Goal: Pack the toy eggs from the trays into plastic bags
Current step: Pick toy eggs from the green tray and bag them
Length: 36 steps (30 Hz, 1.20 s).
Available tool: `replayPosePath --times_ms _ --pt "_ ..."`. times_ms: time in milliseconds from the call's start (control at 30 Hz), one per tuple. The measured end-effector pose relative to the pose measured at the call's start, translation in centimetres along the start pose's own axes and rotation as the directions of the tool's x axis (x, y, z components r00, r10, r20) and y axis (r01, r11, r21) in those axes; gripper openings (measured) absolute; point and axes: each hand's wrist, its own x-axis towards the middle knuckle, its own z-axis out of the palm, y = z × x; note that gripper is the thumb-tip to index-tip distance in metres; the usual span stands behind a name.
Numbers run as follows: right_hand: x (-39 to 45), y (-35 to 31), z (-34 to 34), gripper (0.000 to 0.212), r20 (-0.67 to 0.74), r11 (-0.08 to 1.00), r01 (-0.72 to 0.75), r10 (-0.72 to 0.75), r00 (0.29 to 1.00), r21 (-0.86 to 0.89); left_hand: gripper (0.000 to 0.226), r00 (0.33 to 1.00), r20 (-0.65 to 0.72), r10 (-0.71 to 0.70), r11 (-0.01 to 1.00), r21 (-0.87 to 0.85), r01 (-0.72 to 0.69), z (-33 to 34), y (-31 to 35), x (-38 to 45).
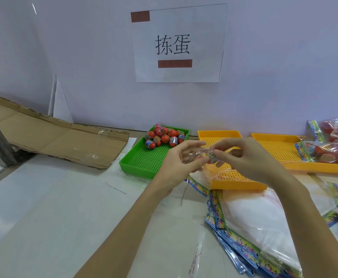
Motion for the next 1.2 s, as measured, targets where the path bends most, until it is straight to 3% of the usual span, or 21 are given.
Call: replayPosePath --times_ms 233,500,700,967,1133,1200 --pt "0.0 -0.8 0.6 0.021 0.078 0.999 0.046 -0.045 0.996 -0.009 0.032 0.998 -0.058 -0.004 0.999 0.032 0.006 -0.2 0.3 0.0" --pt "0.0 -0.8 1.5 0.006 -0.005 0.992 0.033 -0.034 0.999 -0.12 0.025 0.99 -0.136 -0.027 0.999 -0.038 0.022 -0.3 0.2 0.3" --pt "-0.1 -1.3 2.0 0.007 -0.011 0.989 -0.001 -0.001 1.0 -0.148 0.025 0.988 -0.156 -0.017 0.999 -0.033 0.013 -0.1 0.2 0.2" --pt "-0.2 -1.2 1.6 0.005 -0.15 0.975 0.02 -0.054 0.987 -0.222 0.03 0.988 0.043 -0.15 0.986 0.075 0.146 0.0 0.6 -0.1" --pt "-0.2 -2.1 2.0 0.019 -0.116 0.993 0.086 -0.096 0.989 -0.083 0.036 0.984 0.114 -0.139 0.988 0.078 0.131 -1.0 1.2 -0.2" --pt "-0.1 -2.7 2.1 0.016 -0.132 0.993 0.113 -0.116 0.984 -0.032 0.035 0.984 0.123 -0.127 0.988 0.103 0.115 -1.0 1.5 -0.4"
